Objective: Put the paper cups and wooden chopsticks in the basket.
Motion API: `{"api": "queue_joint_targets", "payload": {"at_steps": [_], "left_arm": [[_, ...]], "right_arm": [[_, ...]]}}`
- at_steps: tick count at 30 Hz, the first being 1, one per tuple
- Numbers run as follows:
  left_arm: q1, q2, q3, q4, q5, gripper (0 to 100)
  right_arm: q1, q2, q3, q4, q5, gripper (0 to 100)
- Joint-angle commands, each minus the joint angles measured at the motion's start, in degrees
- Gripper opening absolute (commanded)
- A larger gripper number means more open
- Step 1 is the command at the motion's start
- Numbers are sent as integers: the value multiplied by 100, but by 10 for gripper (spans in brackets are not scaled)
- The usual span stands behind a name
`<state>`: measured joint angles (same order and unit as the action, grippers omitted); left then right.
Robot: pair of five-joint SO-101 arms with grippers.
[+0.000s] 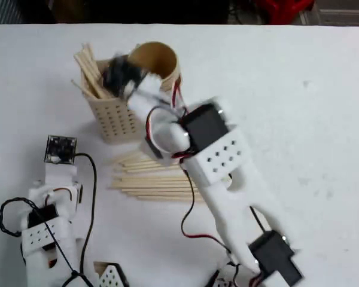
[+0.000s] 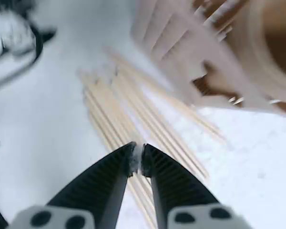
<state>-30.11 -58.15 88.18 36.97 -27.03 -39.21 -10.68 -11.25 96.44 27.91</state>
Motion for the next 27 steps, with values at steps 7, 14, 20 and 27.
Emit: {"api": "queue_joint_targets", "payload": {"at_steps": [7,14,20,27], "left_arm": [[-40,-110,-26,-97,53,173],[-40,-110,-26,-97,53,173],[-40,-110,-26,-97,53,173],[-40,-110,-26,-97,53,173]], "right_arm": [[13,-813,4273,-2774,1662,76],[13,-75,5231,-4224,1793,126],[171,857,5248,-4892,1793,126],[268,1015,5248,-5042,1741,60]]}}
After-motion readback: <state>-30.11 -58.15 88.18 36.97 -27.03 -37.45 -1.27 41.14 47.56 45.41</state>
